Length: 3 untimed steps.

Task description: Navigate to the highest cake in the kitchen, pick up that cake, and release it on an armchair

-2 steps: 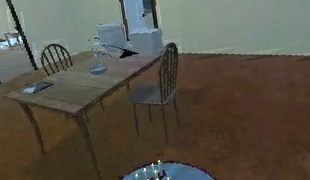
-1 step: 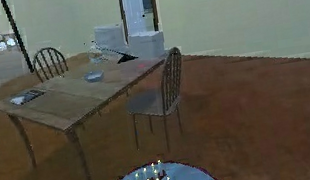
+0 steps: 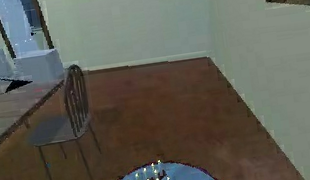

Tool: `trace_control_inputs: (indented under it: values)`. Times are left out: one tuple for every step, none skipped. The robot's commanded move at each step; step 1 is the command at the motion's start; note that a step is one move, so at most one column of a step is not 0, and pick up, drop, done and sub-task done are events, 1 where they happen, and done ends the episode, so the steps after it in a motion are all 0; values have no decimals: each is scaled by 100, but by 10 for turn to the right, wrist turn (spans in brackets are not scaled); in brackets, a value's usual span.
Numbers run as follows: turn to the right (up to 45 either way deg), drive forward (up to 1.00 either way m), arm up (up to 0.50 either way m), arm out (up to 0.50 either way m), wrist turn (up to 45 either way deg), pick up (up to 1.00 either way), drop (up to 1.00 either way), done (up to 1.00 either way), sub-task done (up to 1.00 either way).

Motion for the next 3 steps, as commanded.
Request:
trace_control_inputs:
  values:
    - [0, 100, 0, 0, 0, 0, 0, 0, 0]
    - [0, 95, 0, 0, 0, 0, 0, 0, 0]
    - [-240, 0, 0, 0, 0, 0, 0, 0, 0]
